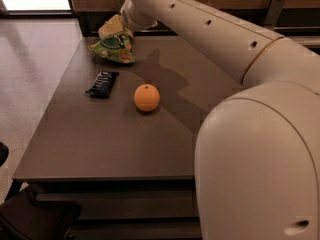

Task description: Pick green rice chip bag

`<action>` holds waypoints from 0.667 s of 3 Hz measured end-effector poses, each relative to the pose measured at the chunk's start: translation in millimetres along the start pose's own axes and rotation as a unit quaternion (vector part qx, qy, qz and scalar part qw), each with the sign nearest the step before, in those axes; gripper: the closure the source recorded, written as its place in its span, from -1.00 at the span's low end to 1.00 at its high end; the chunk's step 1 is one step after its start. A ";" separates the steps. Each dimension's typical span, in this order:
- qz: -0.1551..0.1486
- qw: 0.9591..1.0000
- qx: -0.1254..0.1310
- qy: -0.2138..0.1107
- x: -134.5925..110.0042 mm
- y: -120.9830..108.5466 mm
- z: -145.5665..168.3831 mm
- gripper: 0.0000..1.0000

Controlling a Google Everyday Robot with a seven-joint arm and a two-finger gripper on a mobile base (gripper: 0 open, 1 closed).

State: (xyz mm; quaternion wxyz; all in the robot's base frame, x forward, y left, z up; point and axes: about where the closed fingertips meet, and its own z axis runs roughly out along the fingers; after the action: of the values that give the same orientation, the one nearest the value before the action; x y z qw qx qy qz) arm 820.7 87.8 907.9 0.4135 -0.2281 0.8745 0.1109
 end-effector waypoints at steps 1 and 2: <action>0.026 1.000 -0.005 0.010 -3.1 -2.0 34.6 -1.00; 0.039 0.999 0.006 0.032 -1.5 0.5 61.3 -1.00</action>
Offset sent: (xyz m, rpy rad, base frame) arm 0.0657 0.0383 -0.0528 -0.0093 0.1334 -0.1134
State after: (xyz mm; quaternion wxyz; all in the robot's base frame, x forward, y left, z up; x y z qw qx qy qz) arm 862.5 112.2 870.2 0.3820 -0.1945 0.8962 0.1145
